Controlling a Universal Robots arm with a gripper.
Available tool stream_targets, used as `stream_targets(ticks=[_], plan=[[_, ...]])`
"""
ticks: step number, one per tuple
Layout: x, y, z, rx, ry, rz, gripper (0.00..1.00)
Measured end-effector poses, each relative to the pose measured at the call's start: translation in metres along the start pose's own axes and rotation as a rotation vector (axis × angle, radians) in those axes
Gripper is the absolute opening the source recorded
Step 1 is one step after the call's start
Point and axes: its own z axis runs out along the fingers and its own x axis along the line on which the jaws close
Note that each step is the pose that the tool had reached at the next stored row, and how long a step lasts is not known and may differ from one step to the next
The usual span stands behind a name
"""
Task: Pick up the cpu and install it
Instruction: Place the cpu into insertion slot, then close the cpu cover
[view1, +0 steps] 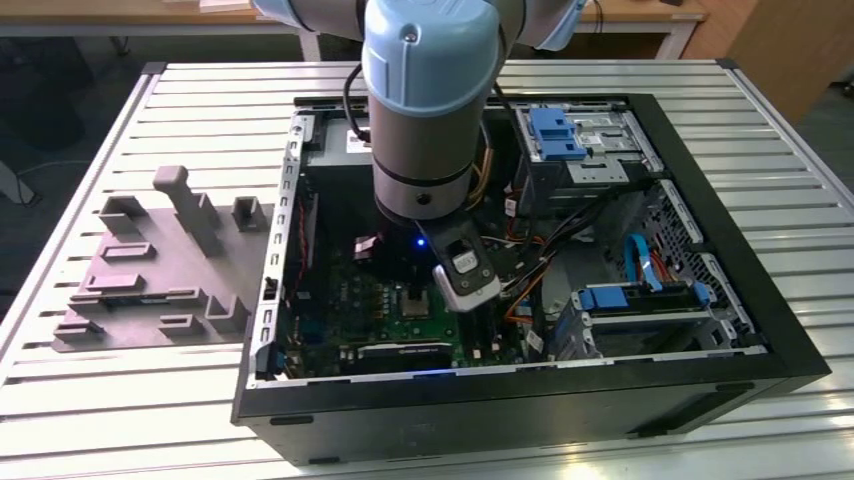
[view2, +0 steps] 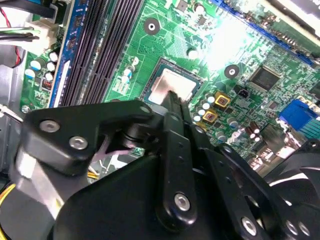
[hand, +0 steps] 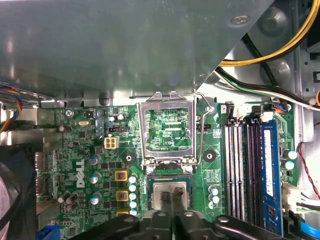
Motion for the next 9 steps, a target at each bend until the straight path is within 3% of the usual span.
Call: stream_targets(ticks=[1, 9], plan=[[0.0, 0.0, 0.0, 0.0, 0.0, 0.0, 0.12], [0.0, 0.0, -0.0004, 0.0, 0.0, 0.0, 0.11]])
